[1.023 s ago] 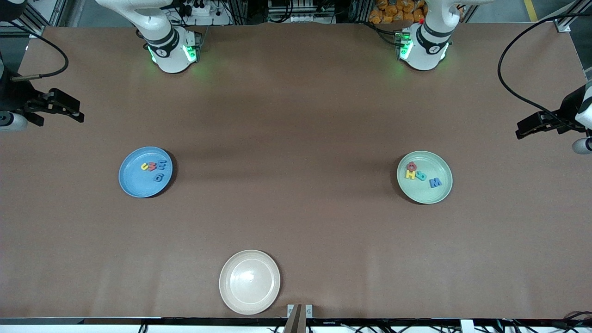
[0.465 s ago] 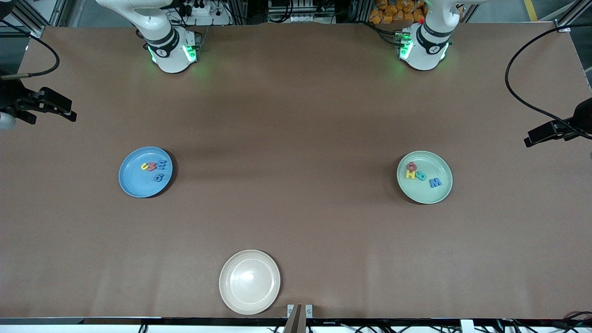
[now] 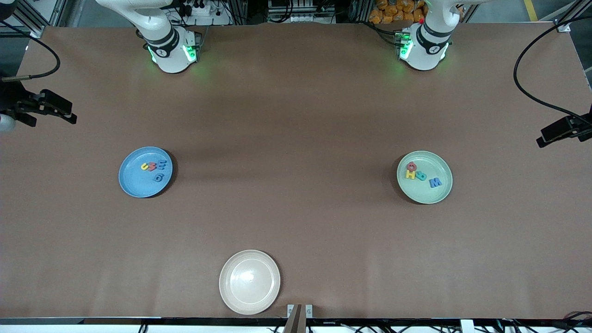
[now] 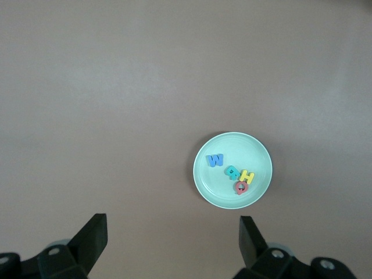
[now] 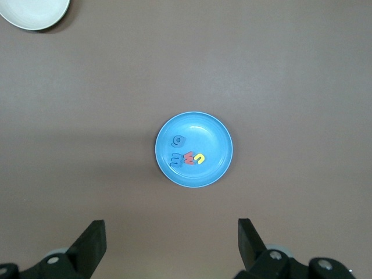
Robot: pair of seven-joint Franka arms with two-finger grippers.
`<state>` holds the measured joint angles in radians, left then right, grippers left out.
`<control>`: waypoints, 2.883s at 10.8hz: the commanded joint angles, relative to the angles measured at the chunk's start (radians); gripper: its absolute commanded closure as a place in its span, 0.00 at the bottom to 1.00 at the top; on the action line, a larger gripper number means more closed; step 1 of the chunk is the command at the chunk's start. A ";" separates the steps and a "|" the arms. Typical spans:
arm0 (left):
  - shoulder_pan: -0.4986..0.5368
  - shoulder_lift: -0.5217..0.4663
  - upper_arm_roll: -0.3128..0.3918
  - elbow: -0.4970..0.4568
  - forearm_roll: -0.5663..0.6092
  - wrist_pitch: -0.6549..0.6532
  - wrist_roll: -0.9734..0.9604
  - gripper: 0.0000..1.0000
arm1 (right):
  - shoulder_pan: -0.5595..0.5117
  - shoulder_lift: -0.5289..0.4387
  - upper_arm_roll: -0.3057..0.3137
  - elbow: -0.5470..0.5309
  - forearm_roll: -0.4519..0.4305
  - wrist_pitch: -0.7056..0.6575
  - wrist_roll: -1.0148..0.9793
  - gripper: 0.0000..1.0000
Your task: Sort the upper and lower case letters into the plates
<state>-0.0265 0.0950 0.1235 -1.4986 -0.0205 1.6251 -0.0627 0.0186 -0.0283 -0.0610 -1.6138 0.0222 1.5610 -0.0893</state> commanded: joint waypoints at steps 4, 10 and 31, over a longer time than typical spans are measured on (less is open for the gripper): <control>0.011 0.014 0.004 0.012 -0.010 -0.010 0.024 0.00 | -0.006 0.015 0.006 0.026 0.007 -0.006 0.003 0.00; 0.005 0.020 0.004 0.017 -0.001 -0.008 0.030 0.00 | -0.009 0.015 0.006 0.026 0.008 -0.006 0.003 0.00; 0.000 0.023 0.001 0.018 0.043 -0.008 0.047 0.00 | -0.008 0.018 0.006 0.026 0.027 0.005 0.008 0.00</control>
<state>-0.0258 0.1104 0.1257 -1.4986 -0.0015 1.6248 -0.0376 0.0187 -0.0249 -0.0602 -1.6136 0.0329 1.5726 -0.0893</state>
